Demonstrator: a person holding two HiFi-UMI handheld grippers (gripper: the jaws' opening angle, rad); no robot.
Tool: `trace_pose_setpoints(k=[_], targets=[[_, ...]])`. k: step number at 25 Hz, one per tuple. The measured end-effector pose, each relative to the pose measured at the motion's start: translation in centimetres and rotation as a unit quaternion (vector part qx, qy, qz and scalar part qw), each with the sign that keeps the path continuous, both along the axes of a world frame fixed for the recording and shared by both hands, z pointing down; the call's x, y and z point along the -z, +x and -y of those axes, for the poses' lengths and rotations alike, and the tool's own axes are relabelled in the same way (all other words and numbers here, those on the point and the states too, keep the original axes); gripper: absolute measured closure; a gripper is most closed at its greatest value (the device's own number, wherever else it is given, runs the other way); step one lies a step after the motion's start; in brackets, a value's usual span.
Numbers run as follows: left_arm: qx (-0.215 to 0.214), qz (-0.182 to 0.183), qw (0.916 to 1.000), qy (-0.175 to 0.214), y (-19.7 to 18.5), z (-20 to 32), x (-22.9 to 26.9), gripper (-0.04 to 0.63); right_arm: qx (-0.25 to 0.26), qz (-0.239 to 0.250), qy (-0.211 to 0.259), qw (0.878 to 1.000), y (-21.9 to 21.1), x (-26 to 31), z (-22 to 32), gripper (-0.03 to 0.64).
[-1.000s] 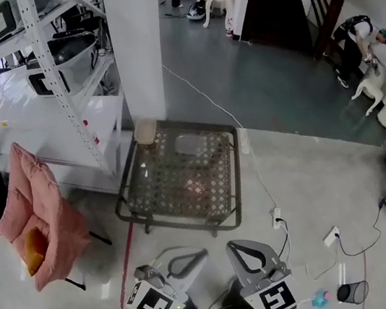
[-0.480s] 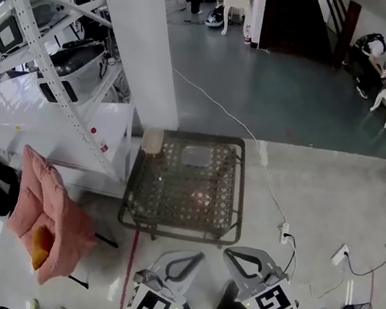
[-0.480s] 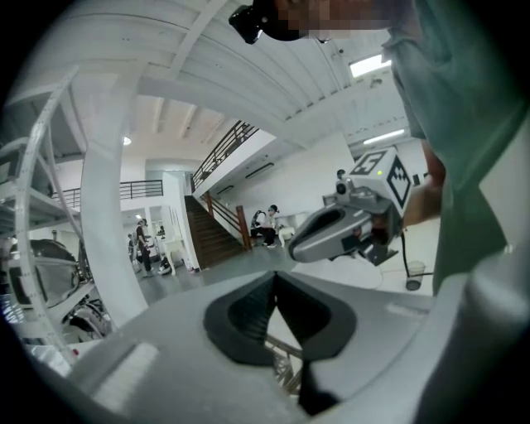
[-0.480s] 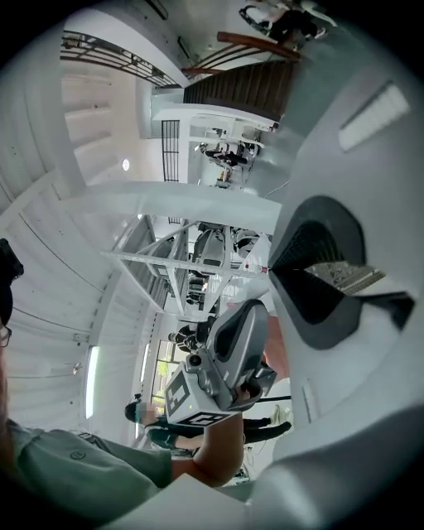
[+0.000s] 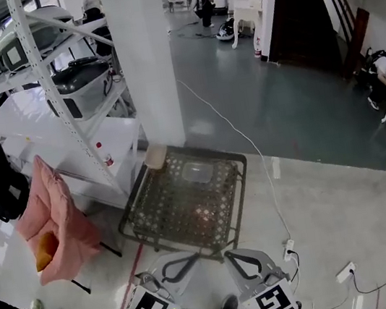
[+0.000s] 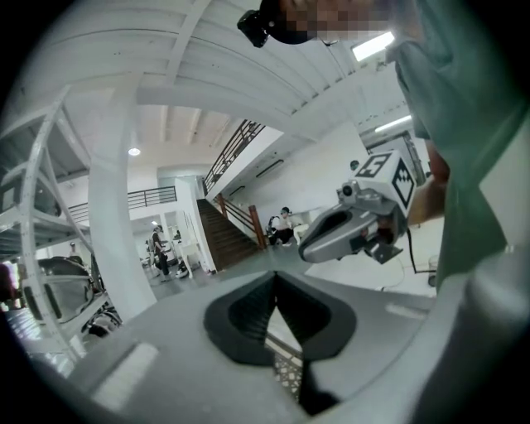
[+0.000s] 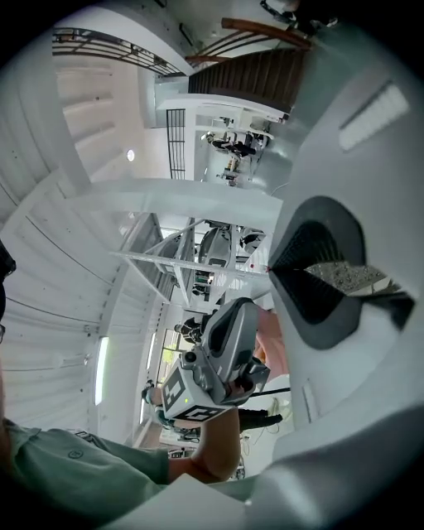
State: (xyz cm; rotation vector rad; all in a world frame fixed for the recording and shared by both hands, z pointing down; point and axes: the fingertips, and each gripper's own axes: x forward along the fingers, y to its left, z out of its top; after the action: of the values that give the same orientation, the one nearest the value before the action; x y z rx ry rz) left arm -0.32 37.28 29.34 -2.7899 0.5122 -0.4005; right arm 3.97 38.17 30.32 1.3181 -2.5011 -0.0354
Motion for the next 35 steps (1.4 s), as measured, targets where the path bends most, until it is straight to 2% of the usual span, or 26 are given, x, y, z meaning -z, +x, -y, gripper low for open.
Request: trace_pose_setpoints(k=[4,10,22,35], targets=[[0.005,0.013,0.9998,0.013,0.0,1.3,1.0,0.592,0.007,0.002,-0.005,1.0,0.3,0.4,1.1,0.611],[-0.003,0.004,1.0,0.001,-0.6,5.1,0.3,0.592,-0.007,0.005,-0.02,1.0,-0.1,-0.7,4.7,0.61],[-0.066,-0.013,0.9977,-0.009,-3.7,14.9,0.3,0.592,-0.075,-0.008,-0.018,0.997,-3.3,0.1,13.8,0.611],[-0.115,-0.026,0.993,-0.008,-6.2,19.8,-0.1,0.592,-0.122,-0.037,-0.01,0.992,-5.4,0.9,18.5,0.611]])
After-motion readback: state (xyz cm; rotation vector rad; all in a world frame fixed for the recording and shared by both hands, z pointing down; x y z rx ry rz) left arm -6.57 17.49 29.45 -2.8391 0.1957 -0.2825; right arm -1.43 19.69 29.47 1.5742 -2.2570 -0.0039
